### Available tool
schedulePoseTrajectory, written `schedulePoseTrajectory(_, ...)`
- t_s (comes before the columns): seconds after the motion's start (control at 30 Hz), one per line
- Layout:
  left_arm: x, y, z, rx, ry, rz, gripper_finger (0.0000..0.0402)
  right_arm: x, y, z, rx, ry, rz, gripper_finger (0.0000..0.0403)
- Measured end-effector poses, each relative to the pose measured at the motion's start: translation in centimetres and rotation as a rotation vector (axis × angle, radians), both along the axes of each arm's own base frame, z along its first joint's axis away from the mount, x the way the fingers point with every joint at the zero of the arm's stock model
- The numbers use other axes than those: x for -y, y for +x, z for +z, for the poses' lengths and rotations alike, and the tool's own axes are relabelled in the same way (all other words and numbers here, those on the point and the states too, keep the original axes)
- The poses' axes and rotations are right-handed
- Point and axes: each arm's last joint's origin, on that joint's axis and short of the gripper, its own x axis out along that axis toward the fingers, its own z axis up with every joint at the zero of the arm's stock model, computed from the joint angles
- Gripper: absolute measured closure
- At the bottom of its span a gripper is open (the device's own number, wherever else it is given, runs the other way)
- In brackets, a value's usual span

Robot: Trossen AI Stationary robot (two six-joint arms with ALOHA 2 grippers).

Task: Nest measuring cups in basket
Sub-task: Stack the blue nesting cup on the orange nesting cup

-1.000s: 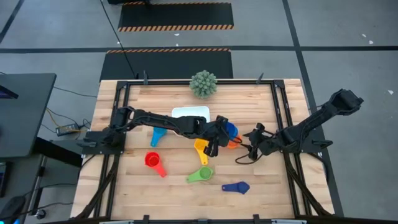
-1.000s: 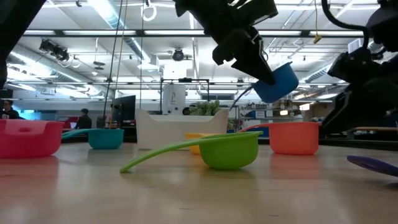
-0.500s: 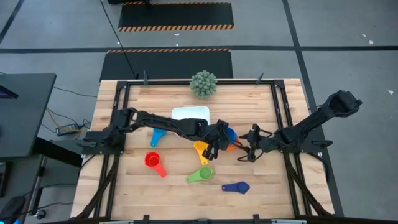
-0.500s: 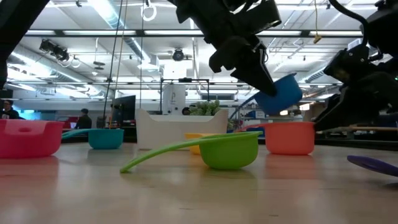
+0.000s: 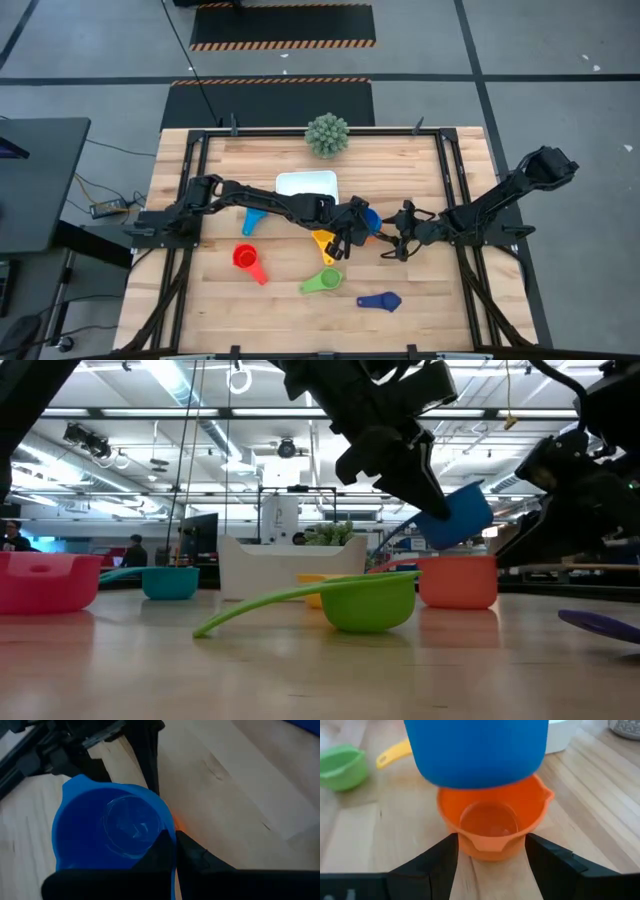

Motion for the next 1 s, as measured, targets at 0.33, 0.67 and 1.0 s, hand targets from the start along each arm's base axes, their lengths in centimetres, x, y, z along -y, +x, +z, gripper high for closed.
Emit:
schedulePoseTrajectory(0.33, -0.5, 0.3, -0.8, -0.007, -0.002, 0.013, 0.0392, 0.0, -0.4, 0.1, -0.021, 0.062, 0.004, 0.0173)
schedulePoseTrajectory(0.67, -0.5, 0.6, -2.7, -0.060, 0.031, -0.005, 0.0392, 0.0, -0.5, 0.0, -0.042, 0.077, 0.005, 0.0177)
schedulePoseTrajectory(1.0, -0.5, 0.5, -2.8, -0.075, 0.058, -0.036, 0.0375, 0.0, -0.5, 0.0, -0.037, 0.079, 0.005, 0.0177)
